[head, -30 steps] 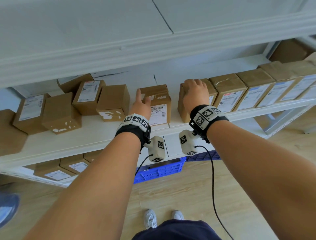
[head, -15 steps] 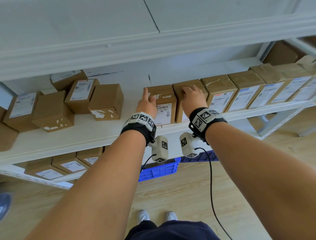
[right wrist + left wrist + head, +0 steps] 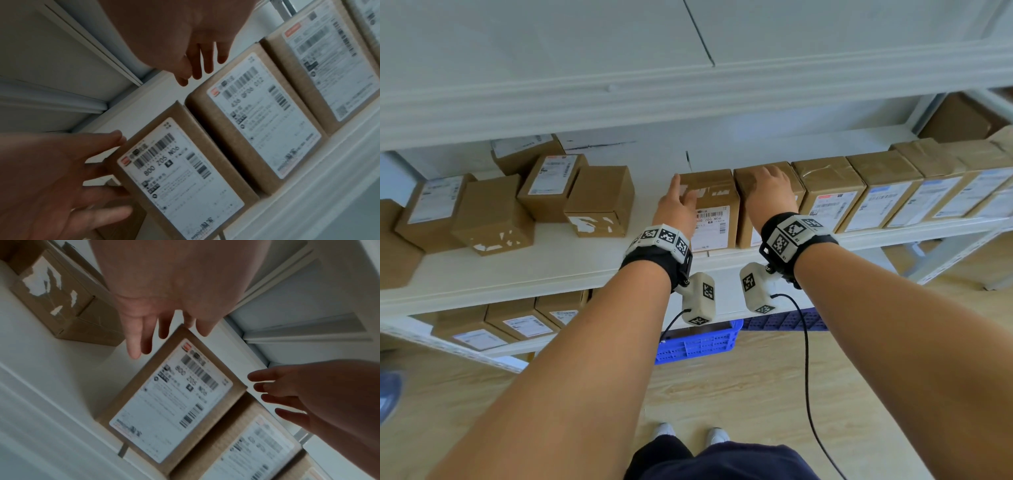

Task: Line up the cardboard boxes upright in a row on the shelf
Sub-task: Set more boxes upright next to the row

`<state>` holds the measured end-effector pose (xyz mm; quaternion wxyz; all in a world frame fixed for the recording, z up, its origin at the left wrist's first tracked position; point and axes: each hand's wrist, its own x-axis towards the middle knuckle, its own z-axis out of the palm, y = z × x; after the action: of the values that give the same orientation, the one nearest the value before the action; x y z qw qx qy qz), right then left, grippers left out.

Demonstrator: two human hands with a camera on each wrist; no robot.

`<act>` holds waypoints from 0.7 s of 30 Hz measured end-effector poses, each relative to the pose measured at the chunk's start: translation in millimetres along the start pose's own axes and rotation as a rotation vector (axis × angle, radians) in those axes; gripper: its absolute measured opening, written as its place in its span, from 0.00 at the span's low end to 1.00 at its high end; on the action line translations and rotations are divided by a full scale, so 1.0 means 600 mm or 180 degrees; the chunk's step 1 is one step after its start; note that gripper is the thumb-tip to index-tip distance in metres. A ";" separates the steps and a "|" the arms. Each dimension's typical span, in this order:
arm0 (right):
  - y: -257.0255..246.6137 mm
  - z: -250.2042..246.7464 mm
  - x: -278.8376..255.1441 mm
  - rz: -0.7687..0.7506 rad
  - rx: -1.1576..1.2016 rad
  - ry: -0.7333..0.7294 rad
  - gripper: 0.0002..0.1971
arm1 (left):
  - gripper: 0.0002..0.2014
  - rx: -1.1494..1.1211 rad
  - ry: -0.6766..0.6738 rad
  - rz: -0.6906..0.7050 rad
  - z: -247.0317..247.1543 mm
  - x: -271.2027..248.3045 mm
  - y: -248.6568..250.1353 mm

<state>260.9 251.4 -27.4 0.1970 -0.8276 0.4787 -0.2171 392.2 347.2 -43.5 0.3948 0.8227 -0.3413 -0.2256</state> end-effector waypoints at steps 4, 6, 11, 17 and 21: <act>-0.052 0.006 0.002 -0.0209 0.0017 0.0088 0.25 | 0.23 0.0216 0.0470 -0.0085 -0.061 0.007 -0.034; -0.089 0.018 0.002 -0.0287 0.0149 0.0066 0.26 | 0.20 0.0297 0.0753 -0.0202 -0.100 0.016 -0.057; -0.196 0.081 -0.003 -0.0710 0.0512 0.0036 0.21 | 0.17 0.0546 0.1120 -0.0521 -0.192 0.035 -0.124; -0.284 0.184 -0.017 -0.0485 0.0469 -0.0740 0.20 | 0.23 0.0759 0.0476 -0.0772 -0.250 0.061 -0.199; -0.298 0.242 -0.022 0.0001 0.0274 -0.1311 0.22 | 0.28 0.0251 0.0197 -0.1000 -0.268 0.083 -0.230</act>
<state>460.8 363.1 -54.8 0.3259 -0.8452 0.4188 -0.0636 581.0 452.7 -65.0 0.3323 0.8873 -0.2048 -0.2456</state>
